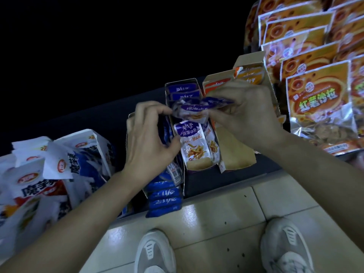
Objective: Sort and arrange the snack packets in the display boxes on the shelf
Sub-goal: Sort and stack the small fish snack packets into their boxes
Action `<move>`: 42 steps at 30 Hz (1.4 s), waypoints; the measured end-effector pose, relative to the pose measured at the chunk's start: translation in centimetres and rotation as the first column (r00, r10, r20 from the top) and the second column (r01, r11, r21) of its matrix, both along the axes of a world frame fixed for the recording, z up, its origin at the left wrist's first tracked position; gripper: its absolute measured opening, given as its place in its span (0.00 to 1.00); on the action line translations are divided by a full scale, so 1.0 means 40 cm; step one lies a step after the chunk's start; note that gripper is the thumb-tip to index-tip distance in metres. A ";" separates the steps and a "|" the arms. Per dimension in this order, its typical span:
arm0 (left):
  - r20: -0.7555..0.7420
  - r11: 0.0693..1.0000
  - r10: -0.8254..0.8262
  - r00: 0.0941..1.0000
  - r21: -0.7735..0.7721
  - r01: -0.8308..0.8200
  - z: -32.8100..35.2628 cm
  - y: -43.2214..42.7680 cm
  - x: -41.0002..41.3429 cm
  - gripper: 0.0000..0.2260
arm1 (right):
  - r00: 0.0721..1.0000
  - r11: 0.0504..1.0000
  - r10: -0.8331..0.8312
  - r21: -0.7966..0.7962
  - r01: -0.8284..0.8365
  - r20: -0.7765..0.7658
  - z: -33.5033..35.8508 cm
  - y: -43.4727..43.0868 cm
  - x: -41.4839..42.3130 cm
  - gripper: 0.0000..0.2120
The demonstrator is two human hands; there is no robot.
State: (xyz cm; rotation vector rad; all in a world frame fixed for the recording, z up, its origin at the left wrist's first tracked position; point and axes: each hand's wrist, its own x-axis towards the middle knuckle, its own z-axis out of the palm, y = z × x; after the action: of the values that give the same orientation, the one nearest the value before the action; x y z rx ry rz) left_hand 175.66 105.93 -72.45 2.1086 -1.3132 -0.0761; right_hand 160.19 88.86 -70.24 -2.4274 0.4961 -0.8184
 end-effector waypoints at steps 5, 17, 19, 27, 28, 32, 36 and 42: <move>0.343 0.980 -0.134 0.930 0.187 0.073 -0.005 0.007 -0.006 0.12 | 0.990 0.985 0.071 -0.146 -0.088 -0.120 -0.037 -0.004 0.026 0.15; 0.372 0.931 -0.244 0.896 0.349 0.109 0.010 0.089 -0.096 0.08 | 0.998 0.996 -0.051 -0.077 0.049 -0.024 -0.066 0.013 0.020 0.15; 0.372 0.925 -0.219 0.902 0.373 0.071 0.002 0.100 -0.117 0.10 | 0.998 0.997 -0.047 -0.057 0.044 -0.046 -0.065 0.017 0.017 0.16; 0.359 0.880 -0.197 0.912 0.474 0.004 0.006 0.115 -0.175 0.14 | 0.994 0.998 -0.062 -0.020 0.061 -0.086 -0.045 0.028 0.016 0.16; 0.349 0.878 -0.199 0.916 0.479 0.008 0.007 0.117 -0.182 0.14 | 0.994 0.998 -0.067 -0.022 0.065 -0.081 -0.042 0.031 0.015 0.16; 0.321 0.854 -0.254 0.912 0.518 0.056 -0.001 0.145 -0.217 0.17 | 0.995 0.999 -0.053 -0.009 0.052 -0.089 -0.027 0.049 -0.006 0.18; 0.327 0.857 -0.327 0.887 0.498 0.132 -0.017 0.189 -0.229 0.16 | 0.994 0.996 -0.051 0.066 0.058 -0.098 -0.027 0.078 -0.053 0.18; 0.289 0.883 -0.343 0.894 0.423 0.203 -0.027 0.189 -0.218 0.11 | 0.991 0.988 -0.120 0.105 0.113 0.065 -0.032 0.105 -0.093 0.14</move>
State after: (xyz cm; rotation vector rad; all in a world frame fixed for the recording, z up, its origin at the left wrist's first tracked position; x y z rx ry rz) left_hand 166.95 113.49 -73.52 2.3118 -1.9549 -0.0787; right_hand 156.45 93.06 -71.52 -2.2857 0.6412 -0.9027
